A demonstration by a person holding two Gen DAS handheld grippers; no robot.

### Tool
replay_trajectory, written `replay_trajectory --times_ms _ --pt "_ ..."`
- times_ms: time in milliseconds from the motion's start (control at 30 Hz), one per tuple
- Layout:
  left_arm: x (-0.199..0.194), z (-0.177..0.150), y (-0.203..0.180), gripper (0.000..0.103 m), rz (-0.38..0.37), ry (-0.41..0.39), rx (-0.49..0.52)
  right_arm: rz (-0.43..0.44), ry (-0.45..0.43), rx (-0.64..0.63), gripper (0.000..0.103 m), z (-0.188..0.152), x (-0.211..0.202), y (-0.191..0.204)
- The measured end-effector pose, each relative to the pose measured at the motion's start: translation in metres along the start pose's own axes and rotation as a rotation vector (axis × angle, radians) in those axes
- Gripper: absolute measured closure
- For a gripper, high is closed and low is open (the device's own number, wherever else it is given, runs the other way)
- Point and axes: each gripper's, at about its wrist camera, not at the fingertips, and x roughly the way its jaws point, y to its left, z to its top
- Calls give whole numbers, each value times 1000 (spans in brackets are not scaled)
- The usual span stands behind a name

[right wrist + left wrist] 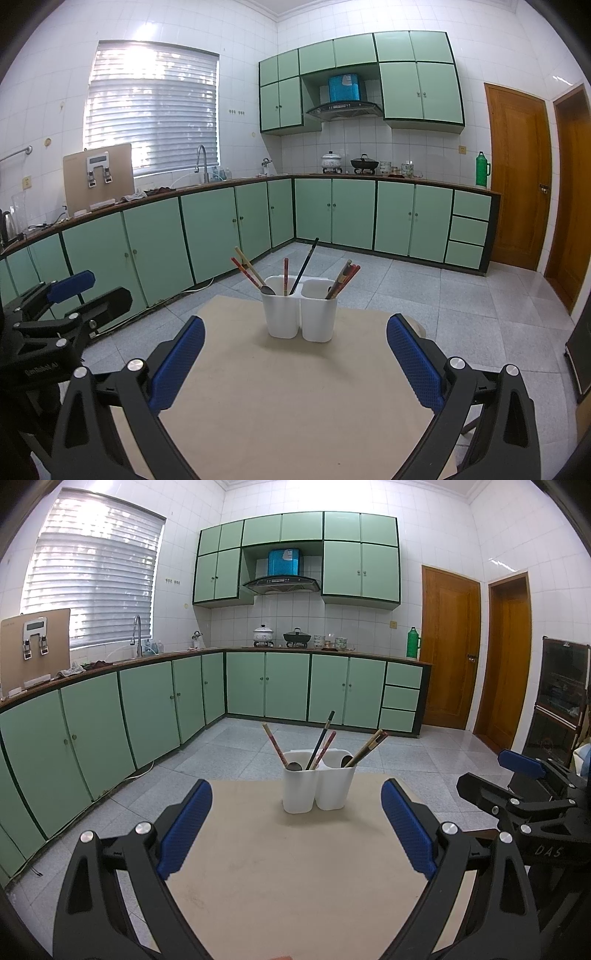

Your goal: Organize utensils

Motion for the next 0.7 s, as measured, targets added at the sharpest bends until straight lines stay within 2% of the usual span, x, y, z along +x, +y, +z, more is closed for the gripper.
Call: replay_trajectory --times_ms 300,700 --pt "2 0 -4 13 23 -8 9 0 7 0 6 -3 1 -3" --pt "6 -1 -6 13 16 -2 5 -2 13 1 6 -6 1 -4"
